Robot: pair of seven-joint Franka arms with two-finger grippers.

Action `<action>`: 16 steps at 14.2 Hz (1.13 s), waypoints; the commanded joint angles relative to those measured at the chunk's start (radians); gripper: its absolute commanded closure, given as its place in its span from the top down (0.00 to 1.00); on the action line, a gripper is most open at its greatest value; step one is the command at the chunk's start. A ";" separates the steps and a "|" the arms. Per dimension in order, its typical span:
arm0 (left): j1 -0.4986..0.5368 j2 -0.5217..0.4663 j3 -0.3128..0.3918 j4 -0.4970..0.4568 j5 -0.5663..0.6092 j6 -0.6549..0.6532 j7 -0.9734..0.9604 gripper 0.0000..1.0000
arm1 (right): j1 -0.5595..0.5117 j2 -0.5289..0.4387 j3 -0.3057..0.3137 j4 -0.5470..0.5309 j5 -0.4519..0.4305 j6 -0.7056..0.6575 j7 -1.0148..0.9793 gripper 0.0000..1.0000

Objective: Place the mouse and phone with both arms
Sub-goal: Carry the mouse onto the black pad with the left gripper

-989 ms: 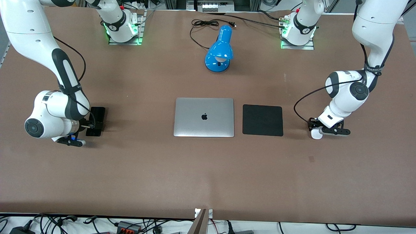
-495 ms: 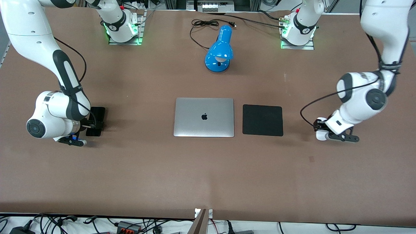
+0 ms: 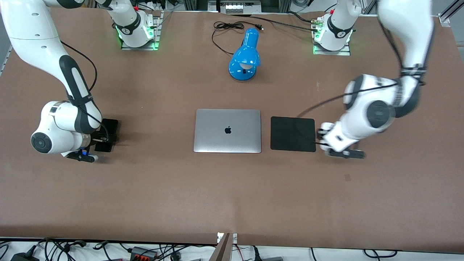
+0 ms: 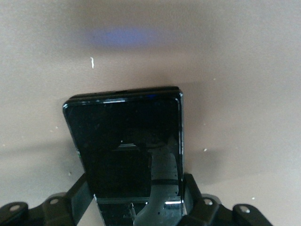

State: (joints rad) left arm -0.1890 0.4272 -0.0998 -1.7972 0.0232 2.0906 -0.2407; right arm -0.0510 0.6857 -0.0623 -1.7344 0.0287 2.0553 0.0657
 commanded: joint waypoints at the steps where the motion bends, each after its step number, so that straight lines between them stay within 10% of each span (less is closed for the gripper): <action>1: -0.085 0.048 0.011 -0.001 0.052 0.037 -0.160 0.36 | -0.009 -0.008 0.007 -0.013 0.003 -0.018 -0.010 0.27; 6: -0.099 0.048 0.008 -0.212 0.181 0.408 -0.230 0.35 | -0.004 -0.055 0.013 -0.002 0.002 -0.067 -0.064 0.12; 16: -0.105 0.053 0.008 -0.298 0.185 0.569 -0.278 0.37 | 0.167 -0.181 0.032 0.003 0.123 -0.083 -0.027 0.09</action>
State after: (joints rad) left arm -0.2927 0.4995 -0.0939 -2.0664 0.1777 2.6341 -0.4893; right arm 0.0764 0.4935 -0.0308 -1.7183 0.0952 1.9463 0.0285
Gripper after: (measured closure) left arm 0.379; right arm 0.185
